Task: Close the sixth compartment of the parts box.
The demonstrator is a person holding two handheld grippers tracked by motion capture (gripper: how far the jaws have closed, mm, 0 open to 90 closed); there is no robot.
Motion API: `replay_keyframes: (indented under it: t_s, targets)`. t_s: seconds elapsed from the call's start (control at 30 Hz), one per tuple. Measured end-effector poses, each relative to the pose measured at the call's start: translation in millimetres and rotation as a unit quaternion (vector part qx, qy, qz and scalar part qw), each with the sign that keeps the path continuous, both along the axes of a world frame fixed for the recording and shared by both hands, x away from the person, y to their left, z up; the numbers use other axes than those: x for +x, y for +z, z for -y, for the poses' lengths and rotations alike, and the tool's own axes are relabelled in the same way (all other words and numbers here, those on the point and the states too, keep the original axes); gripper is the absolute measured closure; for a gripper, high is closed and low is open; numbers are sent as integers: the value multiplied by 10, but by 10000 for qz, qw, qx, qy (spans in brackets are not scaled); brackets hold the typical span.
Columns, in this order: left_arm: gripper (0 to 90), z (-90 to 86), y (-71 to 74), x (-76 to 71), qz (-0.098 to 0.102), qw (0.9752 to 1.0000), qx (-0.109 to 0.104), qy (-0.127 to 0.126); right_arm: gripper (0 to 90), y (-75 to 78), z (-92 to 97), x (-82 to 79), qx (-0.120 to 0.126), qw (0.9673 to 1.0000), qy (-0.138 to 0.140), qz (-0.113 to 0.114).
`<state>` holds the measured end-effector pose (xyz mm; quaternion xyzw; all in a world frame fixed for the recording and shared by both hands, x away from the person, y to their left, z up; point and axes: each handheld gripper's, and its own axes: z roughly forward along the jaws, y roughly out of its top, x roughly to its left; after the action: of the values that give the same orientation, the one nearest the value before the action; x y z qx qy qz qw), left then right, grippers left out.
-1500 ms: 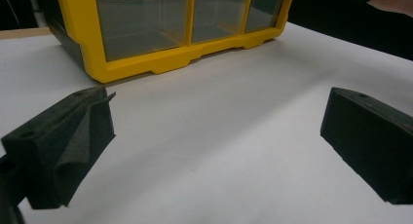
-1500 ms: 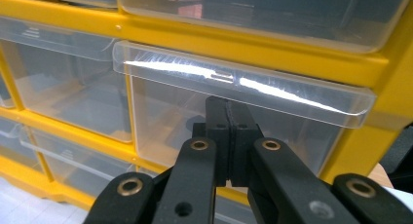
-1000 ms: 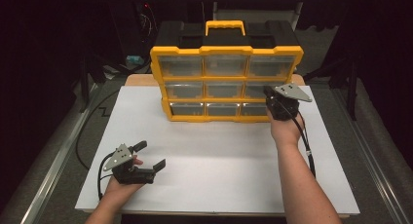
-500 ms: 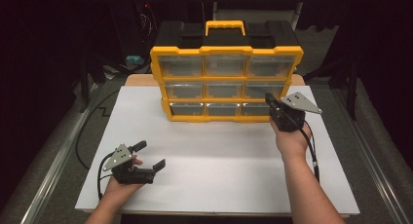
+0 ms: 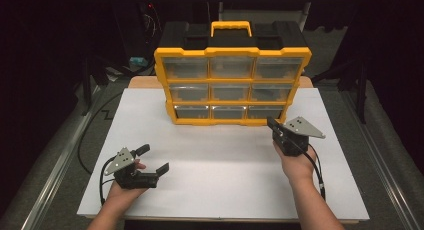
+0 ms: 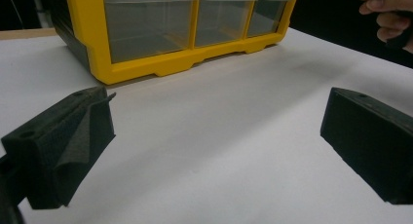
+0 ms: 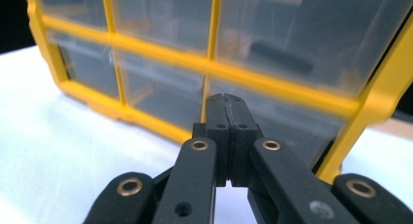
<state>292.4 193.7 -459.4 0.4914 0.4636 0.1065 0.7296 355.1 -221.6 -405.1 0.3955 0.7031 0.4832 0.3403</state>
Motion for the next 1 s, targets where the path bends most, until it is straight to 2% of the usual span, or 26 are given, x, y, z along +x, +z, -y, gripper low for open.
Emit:
replay_keyframes:
  t_s: [0.23,0.47,0.53,0.67,0.87,1.0]
  targets:
    - [3,-5,-14,5,27,9999,116,59,900,-214,74,-200,29,9999,74,-110]
    - [3,-18,-16,16,32,9998,142,136,900,-303,231,-513,156,9998,76,-82]
    - [2,-22,-19,18,27,9997,153,163,900,-324,292,-627,111,9999,47,-63]
    - [2,-13,-26,24,26,9996,206,206,900,-377,429,-792,246,9997,25,-41]
    - [2,14,-46,37,0,9992,309,261,889,-410,479,-789,305,9995,51,-46]
    - [2,4,-49,47,-17,9990,320,310,801,-437,455,-737,277,9995,81,-150]
